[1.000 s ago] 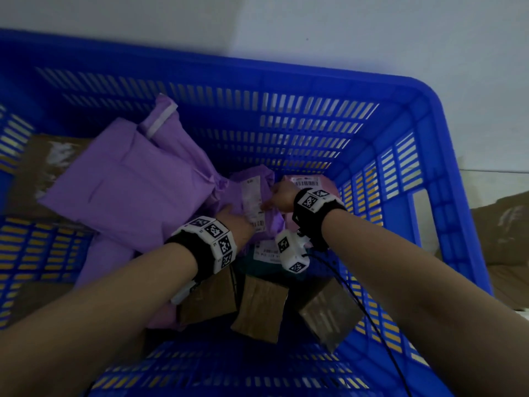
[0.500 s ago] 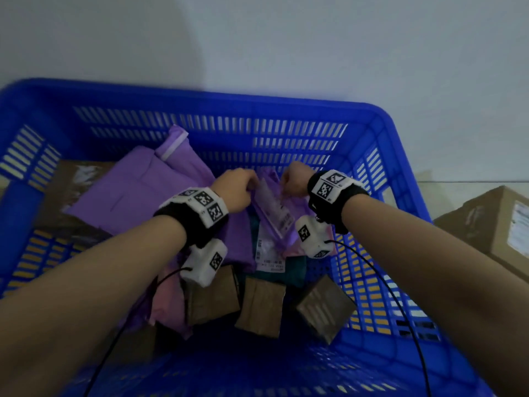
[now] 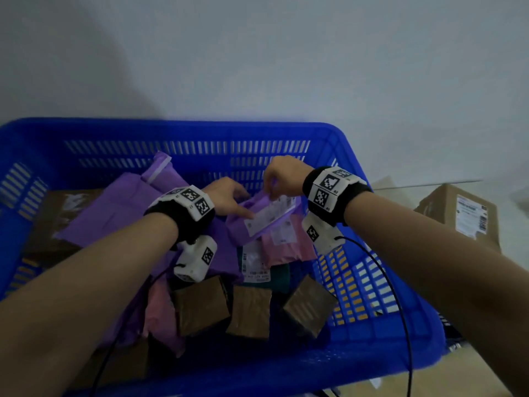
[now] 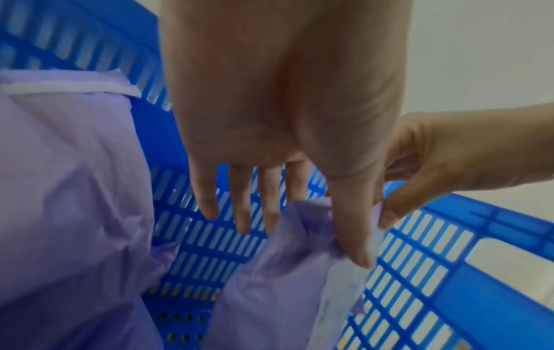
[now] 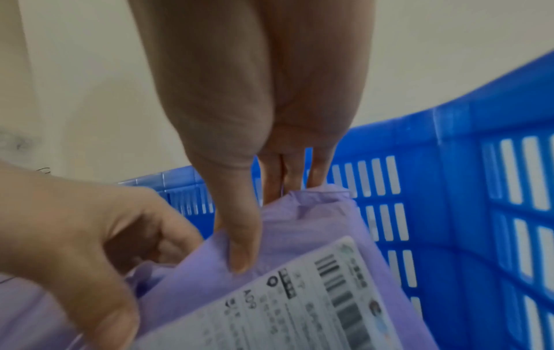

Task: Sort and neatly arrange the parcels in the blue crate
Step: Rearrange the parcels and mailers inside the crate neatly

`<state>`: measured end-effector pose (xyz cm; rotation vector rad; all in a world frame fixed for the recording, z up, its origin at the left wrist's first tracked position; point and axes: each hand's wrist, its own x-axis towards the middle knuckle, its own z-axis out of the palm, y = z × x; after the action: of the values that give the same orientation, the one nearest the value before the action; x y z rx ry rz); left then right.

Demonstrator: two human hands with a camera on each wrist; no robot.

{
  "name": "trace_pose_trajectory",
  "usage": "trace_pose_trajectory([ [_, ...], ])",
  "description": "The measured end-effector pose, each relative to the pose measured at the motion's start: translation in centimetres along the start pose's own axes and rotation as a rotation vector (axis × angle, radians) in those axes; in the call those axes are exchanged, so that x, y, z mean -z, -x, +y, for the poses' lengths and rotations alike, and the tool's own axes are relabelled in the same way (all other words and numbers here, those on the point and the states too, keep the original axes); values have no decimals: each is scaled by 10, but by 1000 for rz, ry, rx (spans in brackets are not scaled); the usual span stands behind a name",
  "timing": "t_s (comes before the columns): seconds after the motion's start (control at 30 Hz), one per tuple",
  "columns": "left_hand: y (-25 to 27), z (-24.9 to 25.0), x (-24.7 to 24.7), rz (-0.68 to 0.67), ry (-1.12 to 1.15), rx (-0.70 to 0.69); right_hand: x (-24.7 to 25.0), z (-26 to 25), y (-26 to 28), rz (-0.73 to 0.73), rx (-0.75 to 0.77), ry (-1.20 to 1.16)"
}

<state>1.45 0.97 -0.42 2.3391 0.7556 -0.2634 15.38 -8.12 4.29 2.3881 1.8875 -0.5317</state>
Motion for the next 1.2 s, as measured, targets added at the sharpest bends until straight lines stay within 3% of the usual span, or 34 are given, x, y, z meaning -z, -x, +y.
trace_pose_trajectory([
  [0.37,7,10,-19,-7,232,85,-3,0,22,126,21,-129],
  [0.6,-1,-14,-55,119,531,257,-34,21,32,293,-257,-418],
  [0.8,-13,-30,-74,213,909,442,-73,27,39,258,-546,-745],
  [0.97,-25,-25,-89,222,1186,520,-103,29,32,197,-758,-1171],
  [1.07,-33,-20,-98,196,1208,523,-117,31,24,86,-742,-1393],
  [1.2,-42,-13,-112,120,1104,512,-124,44,16,163,-738,-1286],
])
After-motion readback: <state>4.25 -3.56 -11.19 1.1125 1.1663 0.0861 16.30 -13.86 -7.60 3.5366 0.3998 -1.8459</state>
